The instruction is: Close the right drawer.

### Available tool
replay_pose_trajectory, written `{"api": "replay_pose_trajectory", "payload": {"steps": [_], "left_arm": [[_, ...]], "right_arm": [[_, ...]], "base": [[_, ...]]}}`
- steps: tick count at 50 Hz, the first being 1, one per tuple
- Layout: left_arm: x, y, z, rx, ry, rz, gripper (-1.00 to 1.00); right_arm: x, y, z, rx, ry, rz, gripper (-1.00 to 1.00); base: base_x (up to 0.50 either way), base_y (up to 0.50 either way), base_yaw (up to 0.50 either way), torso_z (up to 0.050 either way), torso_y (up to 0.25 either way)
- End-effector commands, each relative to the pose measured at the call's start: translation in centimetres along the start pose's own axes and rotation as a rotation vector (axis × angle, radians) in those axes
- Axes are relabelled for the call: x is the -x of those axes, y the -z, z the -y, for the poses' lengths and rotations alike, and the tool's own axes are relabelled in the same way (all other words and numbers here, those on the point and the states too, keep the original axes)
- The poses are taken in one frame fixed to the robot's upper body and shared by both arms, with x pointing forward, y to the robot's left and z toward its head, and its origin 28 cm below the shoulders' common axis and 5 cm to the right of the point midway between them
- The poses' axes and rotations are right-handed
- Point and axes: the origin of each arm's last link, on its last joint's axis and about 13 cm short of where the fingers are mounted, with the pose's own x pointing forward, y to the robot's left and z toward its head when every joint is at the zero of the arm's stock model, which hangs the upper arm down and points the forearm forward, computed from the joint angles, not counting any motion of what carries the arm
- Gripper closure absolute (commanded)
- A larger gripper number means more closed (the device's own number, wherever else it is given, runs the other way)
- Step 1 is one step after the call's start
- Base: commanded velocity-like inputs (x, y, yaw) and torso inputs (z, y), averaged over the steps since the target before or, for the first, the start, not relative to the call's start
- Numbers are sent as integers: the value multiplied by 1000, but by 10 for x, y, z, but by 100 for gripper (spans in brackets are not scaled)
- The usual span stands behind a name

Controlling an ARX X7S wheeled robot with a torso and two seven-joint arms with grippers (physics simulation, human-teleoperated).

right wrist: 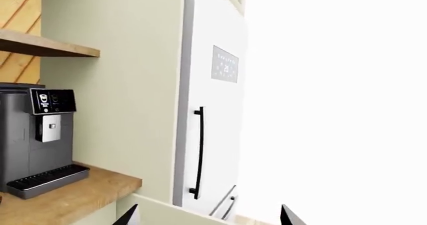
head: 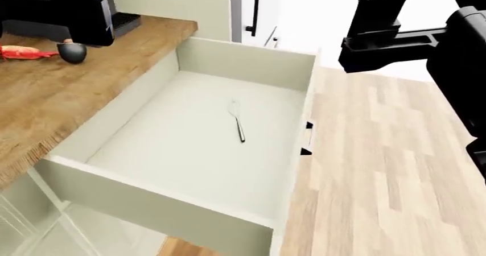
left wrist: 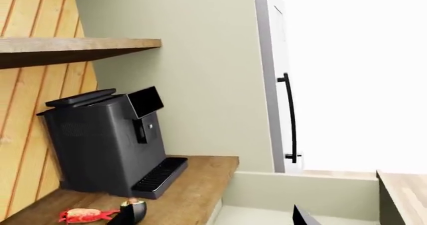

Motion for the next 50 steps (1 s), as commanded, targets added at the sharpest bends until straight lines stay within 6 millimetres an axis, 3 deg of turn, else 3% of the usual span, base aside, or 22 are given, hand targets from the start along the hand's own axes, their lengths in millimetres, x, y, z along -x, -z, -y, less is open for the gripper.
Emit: {"api": "replay_pose_trajectory", "payload": {"steps": [1,9,15,50], "left_arm": [[0,0,0,-1,1,0,-100],[0,0,0,-3,1,1,-100],[0,0,0,-2,1,1,-100],[0,0,0,1,3,0,-100]], "right_arm": [[0,0,0,-12,-6,7,-100],[-1,1,0,-2,13,-2,-100],[0,3,-1,-23,-1,-7,-100],[0,0,1,-16,14,-6,-100]], "base": [[537,-162,0,0,0],[525,-171,0,0,2],[16,-10,-42,0,0],[0,0,-500,0,0]]}}
